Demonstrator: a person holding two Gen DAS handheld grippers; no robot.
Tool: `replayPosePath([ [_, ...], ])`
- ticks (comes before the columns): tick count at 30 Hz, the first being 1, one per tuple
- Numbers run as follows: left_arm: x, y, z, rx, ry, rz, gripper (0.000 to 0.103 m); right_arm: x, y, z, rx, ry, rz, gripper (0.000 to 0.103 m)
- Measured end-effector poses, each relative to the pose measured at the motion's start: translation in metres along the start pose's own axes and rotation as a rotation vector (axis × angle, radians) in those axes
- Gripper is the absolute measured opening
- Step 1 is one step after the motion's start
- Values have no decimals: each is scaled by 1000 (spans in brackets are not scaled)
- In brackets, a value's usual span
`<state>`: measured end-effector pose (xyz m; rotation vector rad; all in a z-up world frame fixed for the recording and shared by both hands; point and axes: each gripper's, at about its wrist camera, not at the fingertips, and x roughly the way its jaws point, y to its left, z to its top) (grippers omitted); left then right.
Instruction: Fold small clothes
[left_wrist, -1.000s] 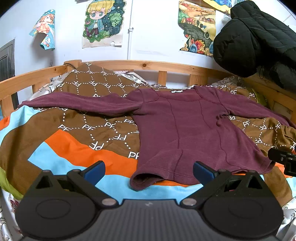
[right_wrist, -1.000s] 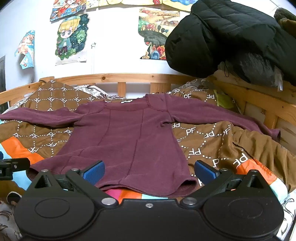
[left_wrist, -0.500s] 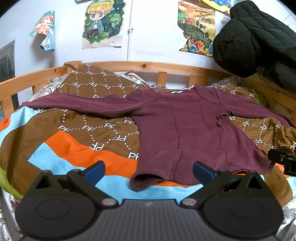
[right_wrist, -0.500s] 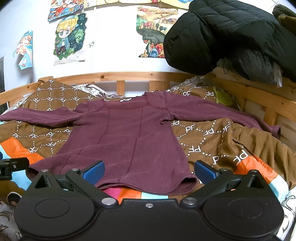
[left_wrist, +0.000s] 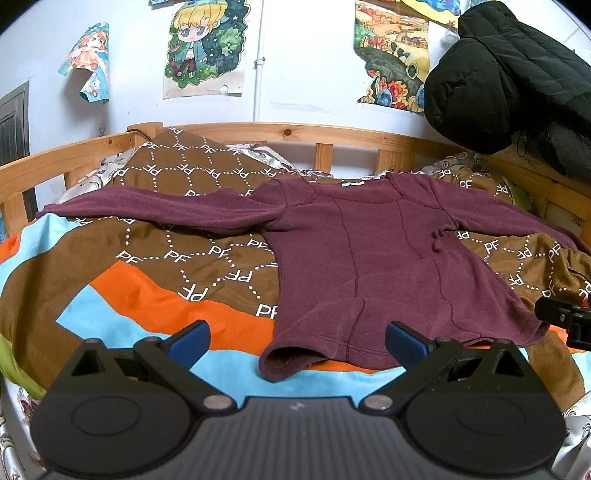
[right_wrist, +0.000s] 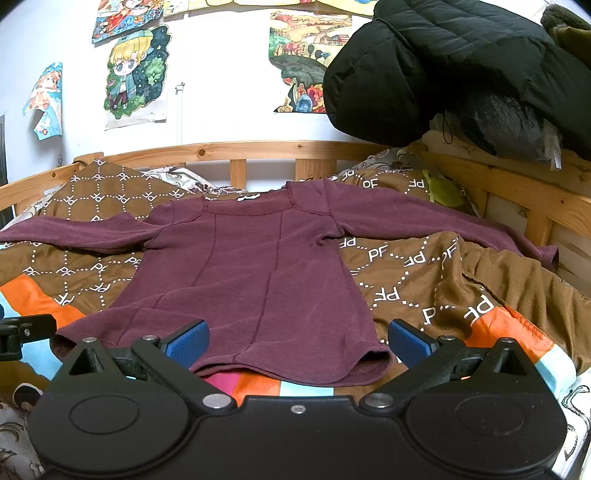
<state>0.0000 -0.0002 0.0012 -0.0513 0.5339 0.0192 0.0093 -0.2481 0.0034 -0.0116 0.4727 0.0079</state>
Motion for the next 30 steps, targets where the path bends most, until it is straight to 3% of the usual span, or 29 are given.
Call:
replayPosePath([
  [30,0,0,0,2,1,1,102,2,0,-1,8,12,1,102],
])
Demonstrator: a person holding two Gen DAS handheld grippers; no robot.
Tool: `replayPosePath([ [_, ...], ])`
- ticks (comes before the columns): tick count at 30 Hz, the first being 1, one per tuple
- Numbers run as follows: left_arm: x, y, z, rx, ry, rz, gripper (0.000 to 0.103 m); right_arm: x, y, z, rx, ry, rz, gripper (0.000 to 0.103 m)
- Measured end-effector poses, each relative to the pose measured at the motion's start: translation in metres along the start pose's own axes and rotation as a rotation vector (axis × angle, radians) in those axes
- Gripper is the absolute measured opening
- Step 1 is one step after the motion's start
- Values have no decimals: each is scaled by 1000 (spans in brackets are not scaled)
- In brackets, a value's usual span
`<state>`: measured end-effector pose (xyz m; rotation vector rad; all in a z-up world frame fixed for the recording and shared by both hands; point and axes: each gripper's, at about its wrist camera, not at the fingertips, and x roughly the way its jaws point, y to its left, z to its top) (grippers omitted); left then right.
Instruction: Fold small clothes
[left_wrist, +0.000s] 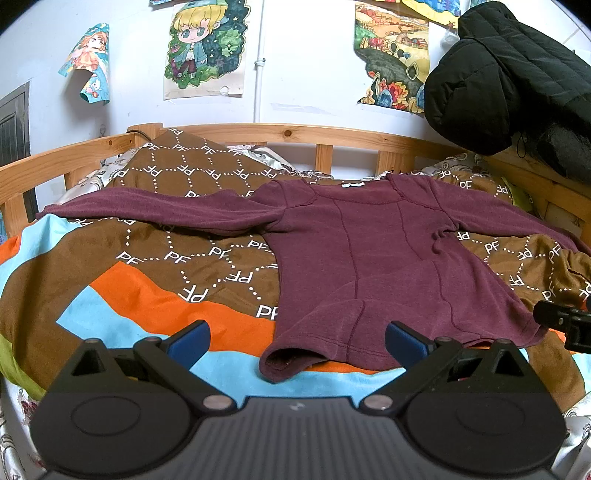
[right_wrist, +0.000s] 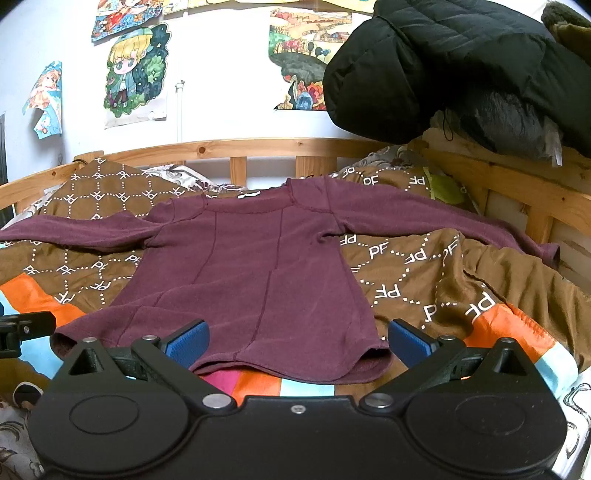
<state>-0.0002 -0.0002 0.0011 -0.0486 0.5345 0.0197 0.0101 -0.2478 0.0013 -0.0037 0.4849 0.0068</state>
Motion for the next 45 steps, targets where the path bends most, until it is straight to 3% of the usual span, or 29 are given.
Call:
replayPosePath([
  [8,5,0,2,6,21,7,102,12,3,1,-18,44,-18,103],
  [13,19,2,8,5,79,7,102,32,9,15,-55,101,-68,102],
  [18,35,7,25,-3,93,-2,102,51,15,33,-106,126,-133,103],
  [23,56,8,48,6,108,-4,102,68,9,52,-133,139,-134,102],
  [31,101,2,80,37,131,11,102,91,-7,86,-195,111,-168,102],
  [37,139,-11,94,57,190,29,102,116,-31,107,-119,104,-160,102],
  [45,176,-34,98,60,232,-11,102,127,-74,125,9,-12,-146,103],
])
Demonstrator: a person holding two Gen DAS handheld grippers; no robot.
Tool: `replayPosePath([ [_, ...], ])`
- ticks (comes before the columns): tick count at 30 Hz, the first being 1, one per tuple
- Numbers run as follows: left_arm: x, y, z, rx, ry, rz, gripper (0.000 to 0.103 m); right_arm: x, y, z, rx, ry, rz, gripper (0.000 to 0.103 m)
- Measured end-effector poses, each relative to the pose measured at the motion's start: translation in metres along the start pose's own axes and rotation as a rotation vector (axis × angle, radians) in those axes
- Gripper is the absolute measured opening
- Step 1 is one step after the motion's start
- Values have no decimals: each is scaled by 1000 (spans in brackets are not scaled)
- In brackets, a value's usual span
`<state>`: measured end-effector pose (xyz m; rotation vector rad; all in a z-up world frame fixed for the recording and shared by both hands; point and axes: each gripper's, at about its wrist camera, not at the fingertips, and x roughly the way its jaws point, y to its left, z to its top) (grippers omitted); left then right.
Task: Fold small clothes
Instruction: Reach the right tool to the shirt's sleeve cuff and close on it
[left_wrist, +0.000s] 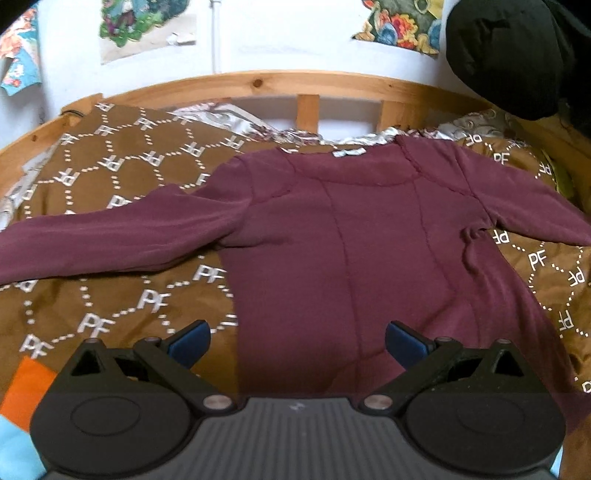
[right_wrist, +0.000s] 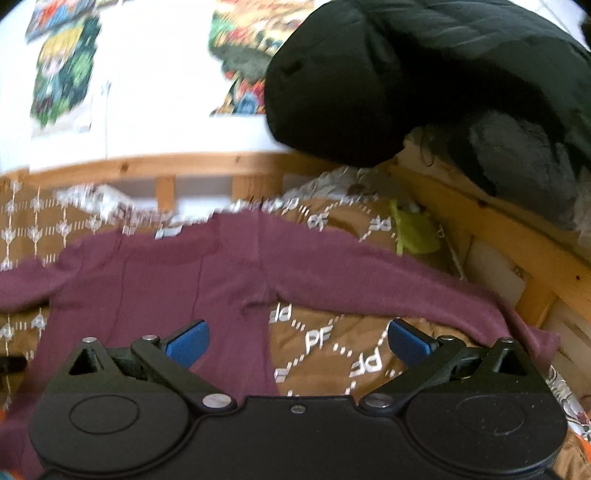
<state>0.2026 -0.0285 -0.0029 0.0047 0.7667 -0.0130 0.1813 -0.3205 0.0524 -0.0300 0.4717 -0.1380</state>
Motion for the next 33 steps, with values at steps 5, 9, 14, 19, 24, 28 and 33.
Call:
replayPosePath([
  [5,23,-20,4,23,26,-23,102,9,-25,-5,57,-26,-32,103],
  [9,38,-33,5,35,35,-44,102,18,-45,-13,110,-17,-103,103],
  [14,56,-53,6,70,23,-73,102,29,-69,-25,167,-3,-234,103],
  [19,62,-68,-9,93,13,-114,102,30,-102,-37,272,-22,-252,102],
  [24,64,-78,-28,133,32,-138,102,37,-135,-40,410,-16,-254,100],
  [28,62,-79,-31,138,33,-142,102,38,-156,-42,510,-13,-394,91],
  [33,59,-76,-29,133,24,-151,102,40,-187,-49,594,6,-552,79],
])
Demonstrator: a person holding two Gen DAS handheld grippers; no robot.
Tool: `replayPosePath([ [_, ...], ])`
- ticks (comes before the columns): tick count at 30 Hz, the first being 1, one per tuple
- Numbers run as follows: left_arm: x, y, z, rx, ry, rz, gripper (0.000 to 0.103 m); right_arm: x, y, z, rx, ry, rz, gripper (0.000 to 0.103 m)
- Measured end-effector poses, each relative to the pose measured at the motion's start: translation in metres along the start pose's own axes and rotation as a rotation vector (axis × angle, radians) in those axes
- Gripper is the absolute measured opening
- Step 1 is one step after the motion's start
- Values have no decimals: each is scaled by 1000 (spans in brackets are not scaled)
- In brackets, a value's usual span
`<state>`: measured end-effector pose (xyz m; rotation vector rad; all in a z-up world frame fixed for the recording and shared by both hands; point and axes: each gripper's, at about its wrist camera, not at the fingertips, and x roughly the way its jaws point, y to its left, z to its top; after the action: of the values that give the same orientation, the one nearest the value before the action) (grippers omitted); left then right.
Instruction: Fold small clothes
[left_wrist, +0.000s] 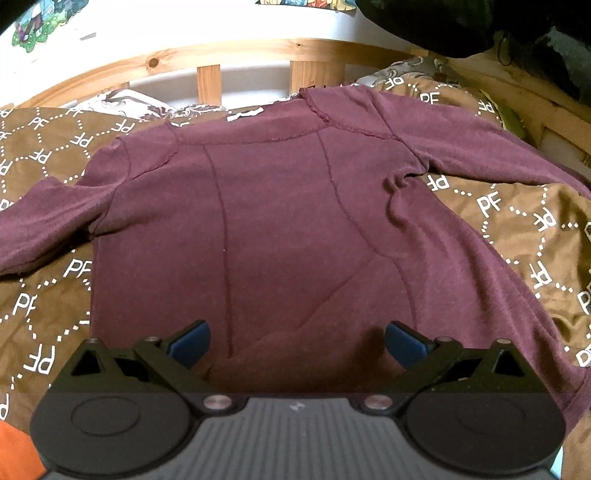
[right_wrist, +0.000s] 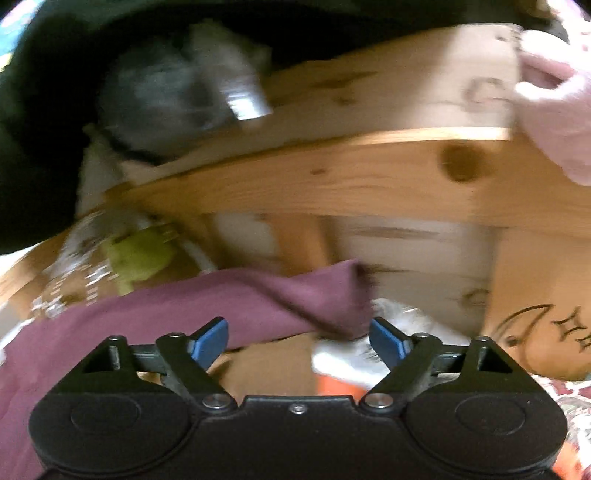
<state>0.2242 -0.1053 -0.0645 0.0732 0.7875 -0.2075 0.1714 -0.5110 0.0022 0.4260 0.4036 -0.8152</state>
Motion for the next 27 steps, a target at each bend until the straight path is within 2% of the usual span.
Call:
replayPosePath([
  [2,-1,0,1,2,-6,-3,102,8,-5,3,-9,15,-9,73],
  [4,-2,-1,2,5,-12,-1,102,17,-4,5,-37,23,-22,60],
  [6,-4,-1,3,2,-19,0,102,27,-2,8,-43,43,-37,36],
  [7,-5,-1,4,0,-22,1,102,30,-1,10,-45,47,-38,32],
  [9,-7,0,5,-4,-23,9,102,29,3,12,-60,29,-49,11],
  [11,-10,3,6,-13,-32,11,102,20,10,13,-85,-12,-45,2],
  [14,-17,10,8,-32,-42,5,102,-4,25,18,-113,-104,-13,1],
  [17,-25,18,10,-48,-50,5,102,-36,49,25,-165,-205,61,1],
  [23,-49,40,14,-80,-76,28,102,-89,118,37,-272,-325,267,1],
  [27,-69,63,15,-103,-90,60,102,-122,171,19,-399,-366,438,1],
])
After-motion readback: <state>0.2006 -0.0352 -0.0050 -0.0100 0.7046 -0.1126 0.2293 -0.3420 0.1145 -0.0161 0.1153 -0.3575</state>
